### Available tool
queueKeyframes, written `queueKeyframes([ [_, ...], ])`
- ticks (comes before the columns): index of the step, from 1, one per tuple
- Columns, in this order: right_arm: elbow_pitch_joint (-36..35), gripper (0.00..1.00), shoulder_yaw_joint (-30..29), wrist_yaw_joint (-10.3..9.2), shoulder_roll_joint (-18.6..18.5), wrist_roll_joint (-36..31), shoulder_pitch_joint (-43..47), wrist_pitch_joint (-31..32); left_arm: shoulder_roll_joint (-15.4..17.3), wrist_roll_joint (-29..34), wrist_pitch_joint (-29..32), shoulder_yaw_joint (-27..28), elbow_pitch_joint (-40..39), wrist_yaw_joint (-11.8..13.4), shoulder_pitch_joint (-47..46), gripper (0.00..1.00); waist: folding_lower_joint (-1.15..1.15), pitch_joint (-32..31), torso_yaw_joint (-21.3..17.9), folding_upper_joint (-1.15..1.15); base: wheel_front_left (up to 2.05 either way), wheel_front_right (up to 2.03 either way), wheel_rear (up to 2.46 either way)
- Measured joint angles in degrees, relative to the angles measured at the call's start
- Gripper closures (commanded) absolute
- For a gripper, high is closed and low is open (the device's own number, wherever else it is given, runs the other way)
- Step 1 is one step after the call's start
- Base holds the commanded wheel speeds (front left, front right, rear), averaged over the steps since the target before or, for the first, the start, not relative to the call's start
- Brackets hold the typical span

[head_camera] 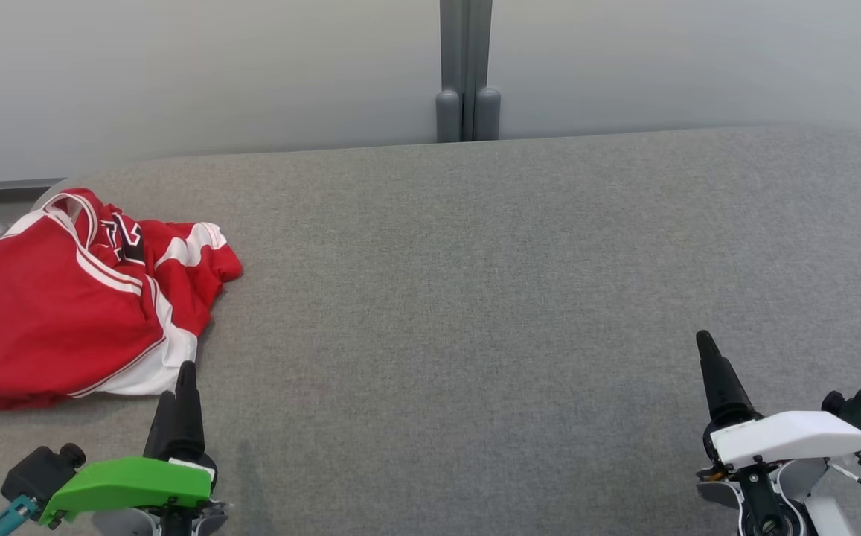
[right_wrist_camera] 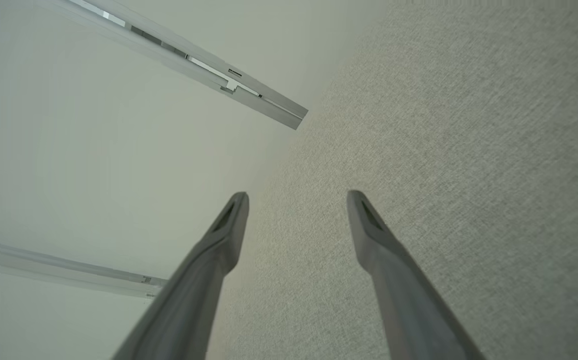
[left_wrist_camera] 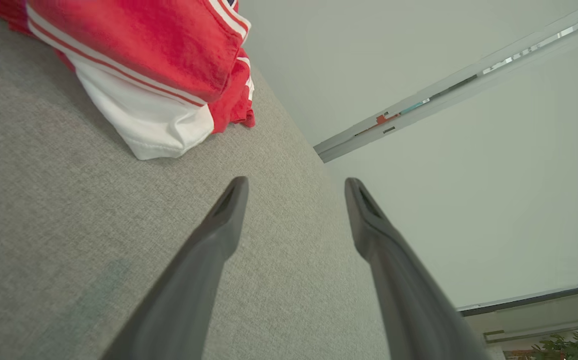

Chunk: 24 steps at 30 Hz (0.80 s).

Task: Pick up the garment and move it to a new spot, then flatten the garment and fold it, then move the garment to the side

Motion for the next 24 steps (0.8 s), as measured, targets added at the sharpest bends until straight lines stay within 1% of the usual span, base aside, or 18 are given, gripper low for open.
queueKeyframes([
  [12,-1.0,0.00,0.7,0.00,-0.1,-11.4,-0.7,-2.4,0.4,12.0,-2.4,-1.8,-0.4,1.0,0.0,0.00,0.00,0.4,0.2,0.00,0.00,0.00,0.00],
  [24,-1.5,0.00,1.3,0.00,-0.2,-20.4,-0.9,-4.5,0.4,20.5,-4.6,-2.9,-1.5,1.8,0.0,0.00,0.00,0.8,0.4,0.00,0.00,0.00,0.00],
])
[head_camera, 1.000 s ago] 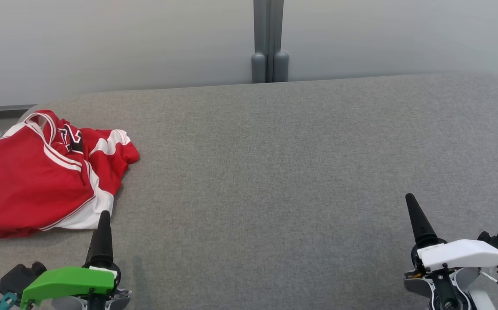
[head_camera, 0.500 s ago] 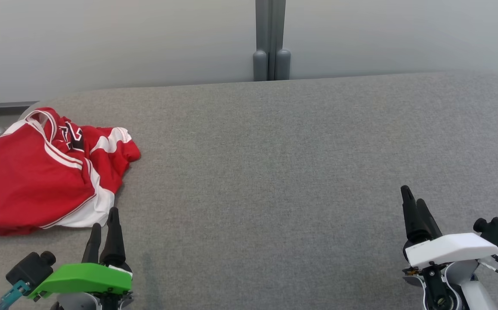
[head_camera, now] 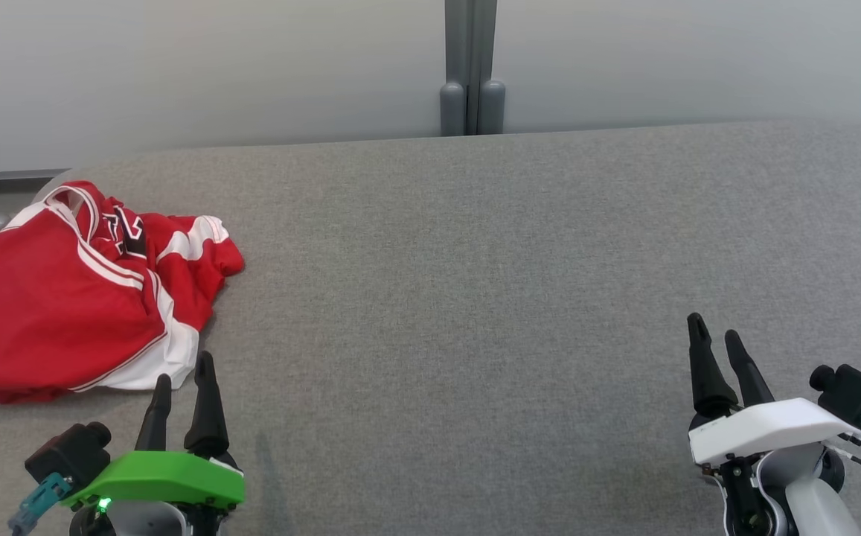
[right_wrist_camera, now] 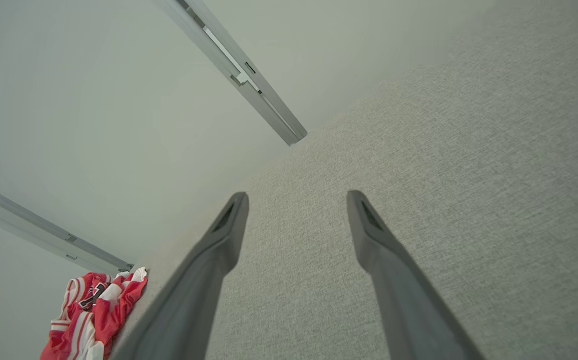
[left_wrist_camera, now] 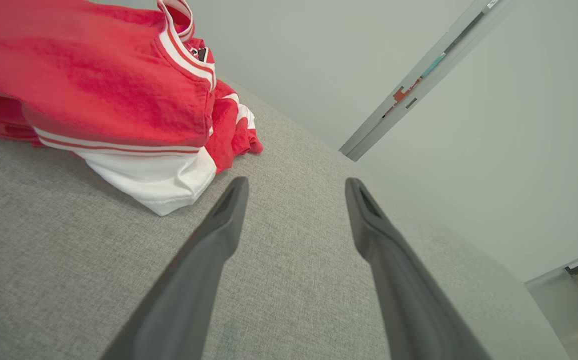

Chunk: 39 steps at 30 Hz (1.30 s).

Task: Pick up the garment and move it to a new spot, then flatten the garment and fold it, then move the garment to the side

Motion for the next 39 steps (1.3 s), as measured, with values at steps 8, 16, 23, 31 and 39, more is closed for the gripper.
queueKeyframes([
  [8,-0.1,0.00,0.5,0.01,0.0,-5.4,-0.8,-1.3,0.1,5.5,-1.2,-0.6,-0.2,0.2,0.0,0.00,0.00,0.3,0.1,0.00,0.00,0.00,0.00],
  [16,-0.1,0.00,0.9,0.01,-0.1,-10.3,-1.0,-2.6,0.1,10.3,-2.6,-1.1,-0.3,0.6,0.0,0.00,0.00,0.2,0.2,0.00,0.00,0.00,0.00],
  [23,0.1,0.00,1.6,0.01,-0.2,-14.0,-1.0,-3.5,0.2,13.6,-3.5,-1.3,-0.3,0.6,0.0,0.00,0.00,-0.2,0.3,0.00,0.00,0.00,0.00],
  [31,0.6,0.00,2.0,0.01,-0.2,-17.7,-1.1,-4.6,0.1,16.8,-4.6,-1.3,-0.1,0.6,0.1,0.00,0.00,-0.4,0.2,0.00,0.00,0.00,0.00],
  [39,1.3,0.00,2.7,0.01,-0.2,-21.0,-1.3,-5.6,0.1,20.3,-5.6,-1.7,0.2,0.6,0.6,0.00,0.00,-0.9,0.2,0.00,0.00,0.00,0.00],
])
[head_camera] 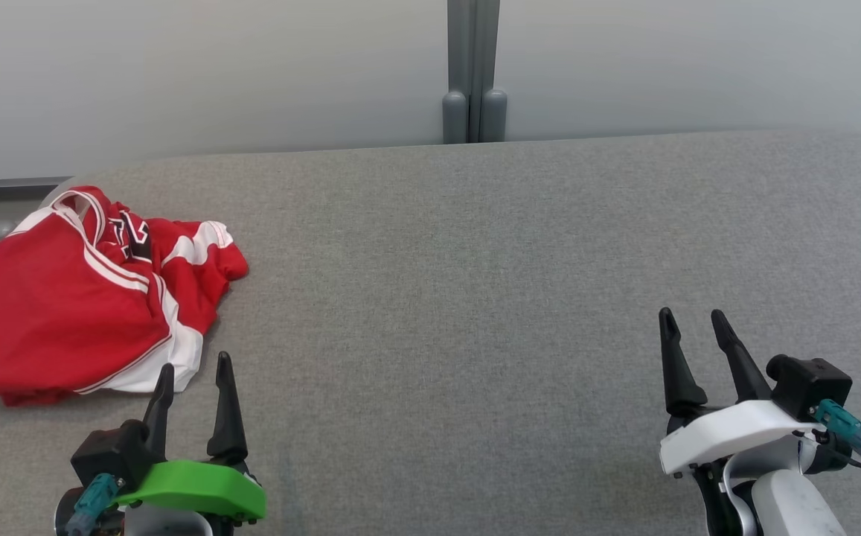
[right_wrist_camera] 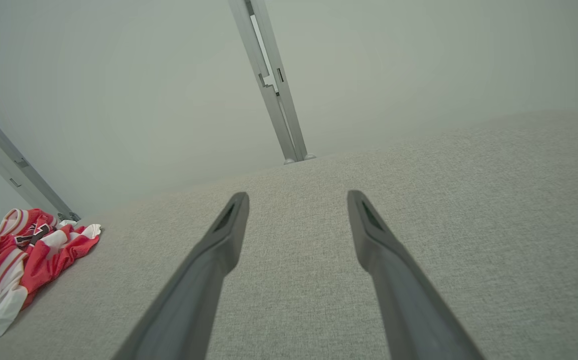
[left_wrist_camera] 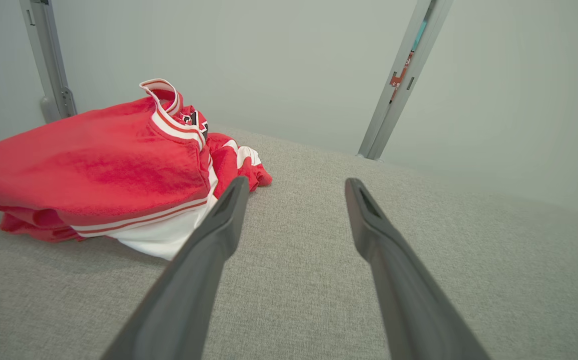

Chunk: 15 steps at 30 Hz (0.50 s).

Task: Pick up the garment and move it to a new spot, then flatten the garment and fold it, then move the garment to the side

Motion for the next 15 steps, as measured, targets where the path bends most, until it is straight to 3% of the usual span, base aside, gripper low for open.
queueKeyframes([
  [15,0.0,0.00,0.8,0.00,-0.1,-6.3,0.0,-1.6,-0.1,5.5,-1.6,-0.5,-0.1,0.3,0.6,0.00,0.00,-0.7,0.1,0.00,0.00,0.00,0.00],
])
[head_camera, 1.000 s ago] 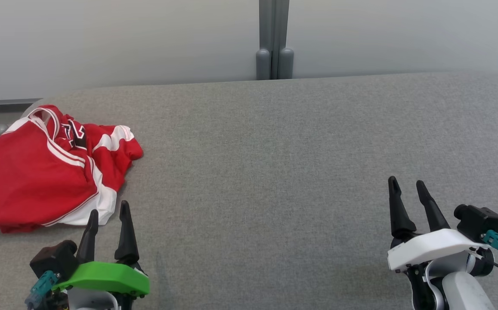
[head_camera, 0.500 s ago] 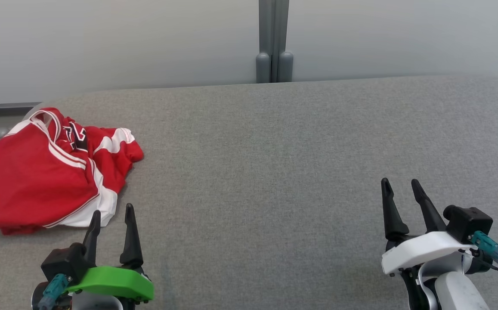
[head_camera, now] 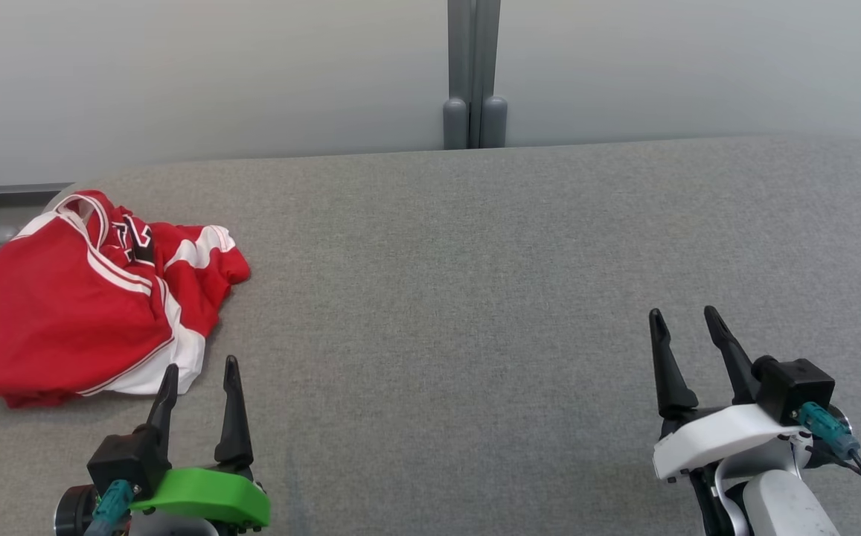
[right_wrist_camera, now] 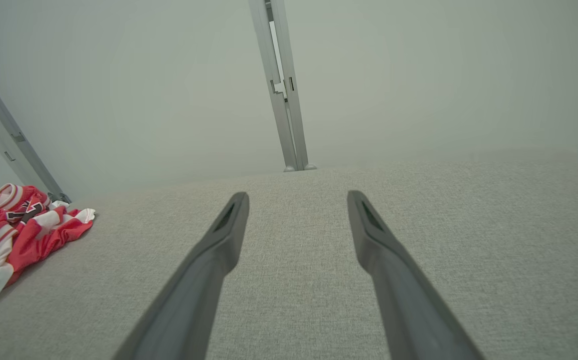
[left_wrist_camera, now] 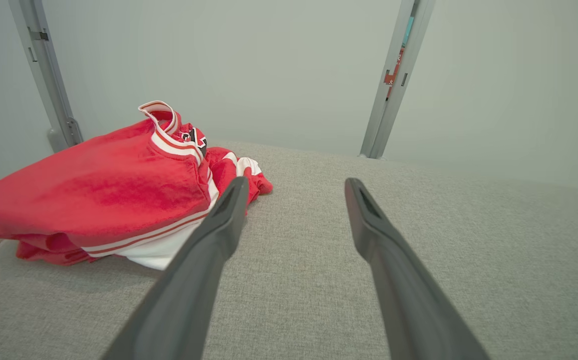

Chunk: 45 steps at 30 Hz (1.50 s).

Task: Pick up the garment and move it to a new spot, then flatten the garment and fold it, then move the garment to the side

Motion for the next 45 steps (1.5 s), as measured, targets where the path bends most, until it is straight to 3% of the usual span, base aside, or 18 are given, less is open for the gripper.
queueKeyframes([
  [15,-0.1,0.00,0.5,0.00,-0.1,-4.5,0.0,-1.5,0.0,2.4,-1.5,-0.1,-0.2,0.3,0.1,0.00,0.00,0.0,0.2,0.00,0.00,0.00,0.00],
  [32,0.1,0.00,0.3,0.01,-0.1,-4.4,-0.1,-1.8,-0.1,2.2,-1.8,-0.5,0.0,0.5,0.1,0.00,0.00,-0.2,0.5,0.00,0.00,0.00,0.00],
  [45,-1.2,0.00,-0.1,0.01,-0.1,-4.4,0.4,-1.8,-0.1,1.8,-1.9,-0.2,-0.3,1.2,0.0,0.00,0.00,0.1,7.4,0.00,0.00,0.00,0.00],
])
